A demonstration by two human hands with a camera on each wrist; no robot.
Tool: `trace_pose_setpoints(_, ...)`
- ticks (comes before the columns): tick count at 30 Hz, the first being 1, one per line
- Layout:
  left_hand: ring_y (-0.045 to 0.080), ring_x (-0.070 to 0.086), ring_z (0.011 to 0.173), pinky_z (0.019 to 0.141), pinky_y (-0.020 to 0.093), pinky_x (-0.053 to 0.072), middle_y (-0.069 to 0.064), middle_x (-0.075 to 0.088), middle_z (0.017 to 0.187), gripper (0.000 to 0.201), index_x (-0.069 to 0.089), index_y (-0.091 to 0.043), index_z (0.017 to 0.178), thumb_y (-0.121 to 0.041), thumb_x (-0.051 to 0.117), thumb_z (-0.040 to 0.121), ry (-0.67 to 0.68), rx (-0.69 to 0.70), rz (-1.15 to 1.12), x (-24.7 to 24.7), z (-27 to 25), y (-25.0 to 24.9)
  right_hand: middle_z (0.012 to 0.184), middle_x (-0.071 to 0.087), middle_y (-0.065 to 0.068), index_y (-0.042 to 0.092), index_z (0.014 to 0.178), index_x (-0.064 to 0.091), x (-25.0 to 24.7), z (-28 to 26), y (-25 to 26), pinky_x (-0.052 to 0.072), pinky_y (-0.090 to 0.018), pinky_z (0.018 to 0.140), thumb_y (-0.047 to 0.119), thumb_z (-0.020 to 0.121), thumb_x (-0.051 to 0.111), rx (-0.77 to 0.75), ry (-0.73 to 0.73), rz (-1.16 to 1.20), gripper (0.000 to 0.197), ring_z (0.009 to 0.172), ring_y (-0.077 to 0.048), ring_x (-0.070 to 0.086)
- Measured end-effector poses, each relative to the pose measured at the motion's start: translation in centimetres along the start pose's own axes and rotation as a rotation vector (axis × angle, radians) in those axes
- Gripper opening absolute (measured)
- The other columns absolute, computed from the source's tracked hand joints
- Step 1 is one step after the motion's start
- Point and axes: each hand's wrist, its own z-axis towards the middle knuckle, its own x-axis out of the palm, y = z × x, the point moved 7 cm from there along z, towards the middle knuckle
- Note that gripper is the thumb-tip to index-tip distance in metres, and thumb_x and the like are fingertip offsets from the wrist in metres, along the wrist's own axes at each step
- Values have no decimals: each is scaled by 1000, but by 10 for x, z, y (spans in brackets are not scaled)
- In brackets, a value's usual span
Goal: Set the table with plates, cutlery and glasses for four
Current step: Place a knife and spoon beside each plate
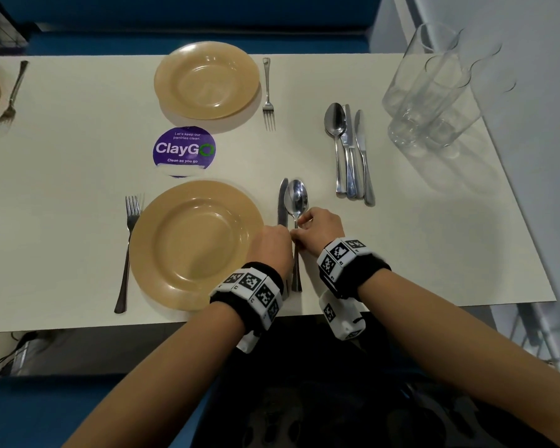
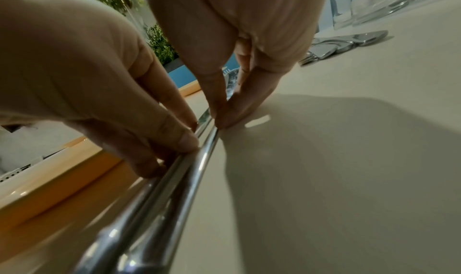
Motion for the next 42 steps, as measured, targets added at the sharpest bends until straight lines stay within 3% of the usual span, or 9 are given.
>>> trace_pose_setpoints(7,29,62,95,67,28,40,16,66,102,18,61,0,99,-4,45,93,-32,-23,-59,-3,1,5,98,65,-8,9,101,65,5,-1,7,47,-28,84,13,78,68,-36,24,-2,24,97,-22,60)
trace_pose_setpoints(13,30,61,92,65,28,38,17,64,101,19,61,1,99,-3,44,94,-40,-59,-128,-4,2,8,107,67,-10,8,104,64,5,-4,6,46,-28,87,14,79,69,-45,36,3,26,103,-24,61)
trace_pose_setpoints(19,25,52,76,63,28,38,16,64,98,15,61,-1,93,-8,48,93,-40,-70,-153,-2,1,11,108,67,-11,8,105,64,8,-8,4,49,-31,92,13,79,68,-48,42,8,27,104,-25,61)
trace_pose_setpoints(24,29,61,89,64,28,40,17,64,98,11,60,-1,91,-5,51,89,-20,-69,-170,1,1,12,106,67,-9,11,104,64,9,-8,2,49,-28,88,10,77,66,-35,37,14,27,101,-23,61)
trace_pose_setpoints(31,30,62,90,65,29,41,17,64,98,9,61,0,89,-7,55,87,2,-74,-189,4,-1,16,103,67,-8,11,105,63,13,-10,0,50,-29,89,9,77,67,-49,53,16,28,99,-22,61)
trace_pose_setpoints(36,29,62,88,66,31,44,16,65,95,10,61,-1,88,-9,56,88,-7,-63,-184,2,-3,16,88,57,0,11,107,62,14,-10,-2,46,-24,86,10,76,69,-54,63,22,31,88,-15,54)
trace_pose_setpoints(39,30,62,89,68,32,46,17,65,95,10,62,-1,86,-10,57,87,-14,-56,-182,0,-4,17,96,65,-6,11,107,63,12,-11,-2,47,-23,87,10,76,68,-58,58,32,32,94,-18,59)
trace_pose_setpoints(42,28,61,86,66,29,43,16,64,94,8,58,-5,80,-9,57,87,-24,-61,-184,1,-6,17,104,68,-7,11,108,62,11,-12,-3,43,-19,80,9,77,67,-57,59,39,32,93,-17,59)
